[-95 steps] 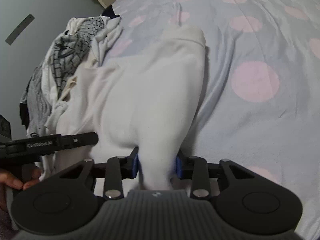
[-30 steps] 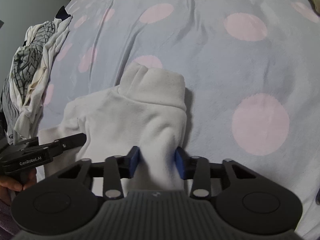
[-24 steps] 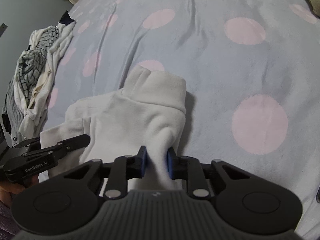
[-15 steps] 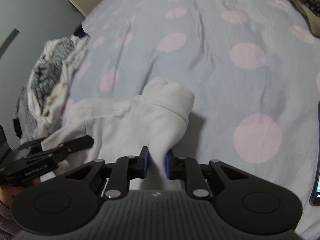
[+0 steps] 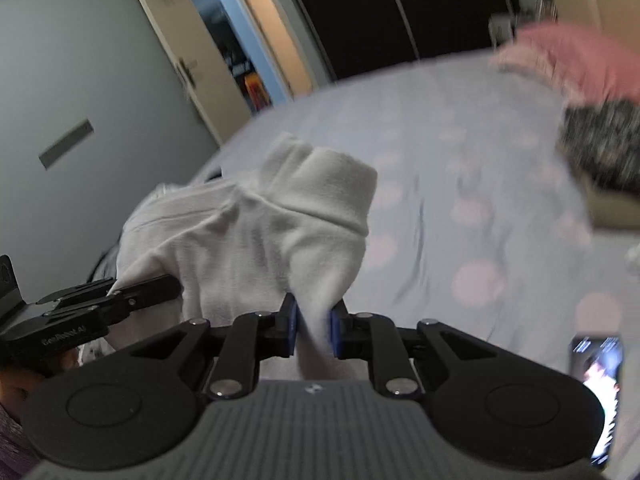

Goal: Fold clothes
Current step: 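Lift the folded sweatshirt with both tools and carry it toward the headboard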

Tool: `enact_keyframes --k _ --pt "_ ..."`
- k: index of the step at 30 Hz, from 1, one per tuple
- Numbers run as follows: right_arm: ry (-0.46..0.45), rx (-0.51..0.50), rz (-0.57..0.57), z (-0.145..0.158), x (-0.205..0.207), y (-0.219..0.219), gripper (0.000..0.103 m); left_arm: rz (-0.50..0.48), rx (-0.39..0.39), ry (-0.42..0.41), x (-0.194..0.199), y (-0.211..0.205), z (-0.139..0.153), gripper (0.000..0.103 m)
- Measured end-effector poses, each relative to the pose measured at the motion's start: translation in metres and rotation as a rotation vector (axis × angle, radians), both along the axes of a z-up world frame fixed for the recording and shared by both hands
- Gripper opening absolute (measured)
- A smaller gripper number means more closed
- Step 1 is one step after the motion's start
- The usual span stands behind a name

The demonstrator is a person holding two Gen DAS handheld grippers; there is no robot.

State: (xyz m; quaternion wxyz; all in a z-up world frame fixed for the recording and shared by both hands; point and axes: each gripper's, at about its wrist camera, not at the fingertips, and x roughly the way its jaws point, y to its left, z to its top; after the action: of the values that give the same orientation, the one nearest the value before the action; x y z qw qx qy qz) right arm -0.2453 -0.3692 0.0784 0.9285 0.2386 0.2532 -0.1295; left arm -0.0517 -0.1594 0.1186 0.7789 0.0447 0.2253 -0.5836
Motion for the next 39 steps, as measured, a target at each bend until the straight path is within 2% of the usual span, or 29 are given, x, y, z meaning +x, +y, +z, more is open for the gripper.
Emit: enact_keyframes --k 4,11,16,21,25,31,35,39 --pt "-0.066 -0.043 -0.067 0.042 -0.037 -0.016 0.018 -0.079 -0.062 -0.073 -0.020 -0.025 0.042 0.015" --pt "-0.130 -0.166 -0.243 0.116 -0.109 -0.043 0.018 -0.263 -0.165 -0.124 -0.072 -0.091 0.100 0.015" --pt "-0.139 -0.232 -0.414 0.150 -0.172 -0.060 0.018 -0.404 -0.193 -0.100 -0.118 -0.147 0.114 0.015" --pt "-0.134 -0.262 -0.597 0.166 -0.240 -0.079 0.018 -0.546 -0.213 -0.072 -0.164 -0.203 0.123 0.015" --pt "-0.119 -0.285 -0.719 0.171 -0.286 -0.093 0.018 -0.644 -0.211 -0.025 -0.193 -0.236 0.116 0.015" --pt "-0.047 -0.292 -0.861 0.168 -0.344 -0.129 0.018 -0.779 -0.145 -0.017 -0.227 -0.294 0.086 0.016" --pt "0.016 -0.268 -0.912 0.157 -0.361 -0.171 0.018 -0.862 -0.091 -0.030 -0.247 -0.335 0.064 0.015" --pt "0.076 -0.236 -0.925 0.135 -0.358 -0.222 0.018 -0.837 -0.028 -0.055 -0.236 -0.386 0.036 0.015"
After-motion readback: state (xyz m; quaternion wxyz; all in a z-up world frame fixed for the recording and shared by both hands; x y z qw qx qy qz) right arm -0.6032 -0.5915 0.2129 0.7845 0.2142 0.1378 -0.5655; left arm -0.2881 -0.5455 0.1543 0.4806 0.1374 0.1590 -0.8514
